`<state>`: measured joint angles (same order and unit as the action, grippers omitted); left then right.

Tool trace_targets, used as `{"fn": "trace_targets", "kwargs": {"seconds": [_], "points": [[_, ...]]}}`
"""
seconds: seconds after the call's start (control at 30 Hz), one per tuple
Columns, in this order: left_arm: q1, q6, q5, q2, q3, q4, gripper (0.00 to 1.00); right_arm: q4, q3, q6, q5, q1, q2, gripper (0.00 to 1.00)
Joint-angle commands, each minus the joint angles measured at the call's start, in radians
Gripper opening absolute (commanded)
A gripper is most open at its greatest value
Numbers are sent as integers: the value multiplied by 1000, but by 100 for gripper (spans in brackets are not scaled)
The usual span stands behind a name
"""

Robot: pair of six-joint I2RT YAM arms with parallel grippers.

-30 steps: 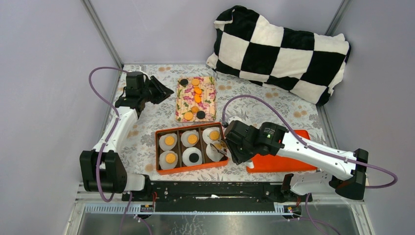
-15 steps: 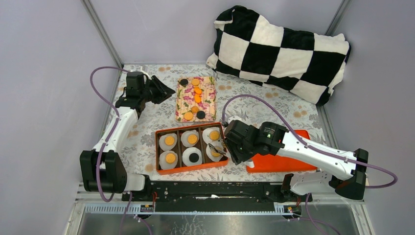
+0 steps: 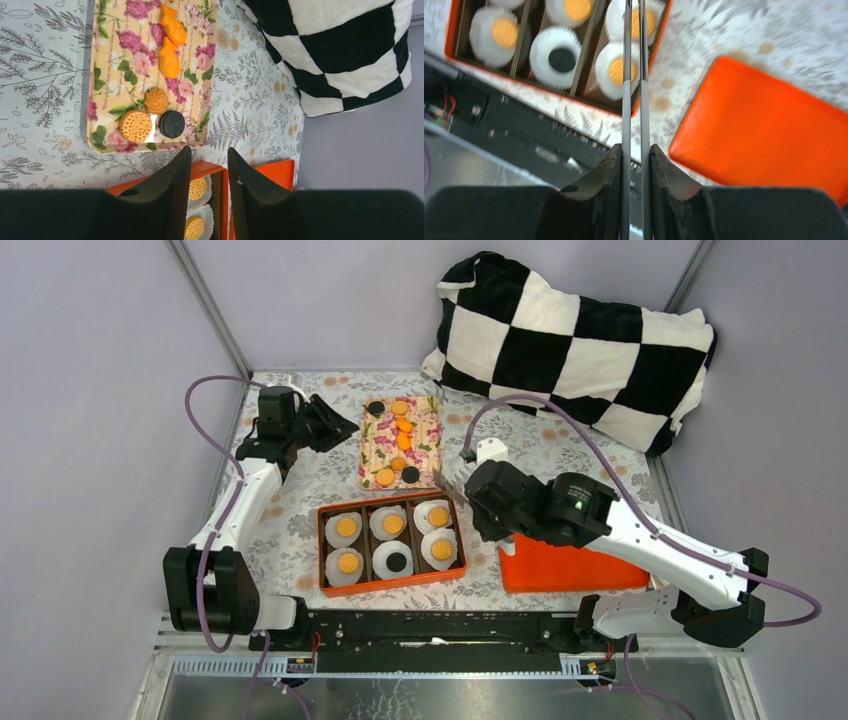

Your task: Pack the cookies

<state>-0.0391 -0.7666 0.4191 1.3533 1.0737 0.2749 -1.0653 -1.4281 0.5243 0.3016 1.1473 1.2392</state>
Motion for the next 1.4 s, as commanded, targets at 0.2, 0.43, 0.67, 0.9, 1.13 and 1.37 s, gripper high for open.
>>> {"fn": "trace_targets", "kwargs": {"seconds": [0.2, 0.43, 0.67, 0.9, 1.13, 1.37], "points": [[-38, 33, -18, -4, 13, -39, 36, 274, -20, -176, 216, -327, 269, 3], [-41, 53, -56, 2, 12, -25, 36, 477, -165, -324, 88, -540, 604, 1], [-46, 49, -54, 32, 14, -28, 35, 511, -237, -306, -42, -632, 793, 2], [-69, 41, -64, 73, 10, -47, 35, 422, -291, -279, -42, -692, 983, 14], [-118, 66, -103, 64, 20, -18, 31, 388, -408, -272, -46, -721, 1079, 51], [-256, 109, -173, 39, 32, 91, 4, 474, -351, -285, -85, -720, 933, 63]]}}
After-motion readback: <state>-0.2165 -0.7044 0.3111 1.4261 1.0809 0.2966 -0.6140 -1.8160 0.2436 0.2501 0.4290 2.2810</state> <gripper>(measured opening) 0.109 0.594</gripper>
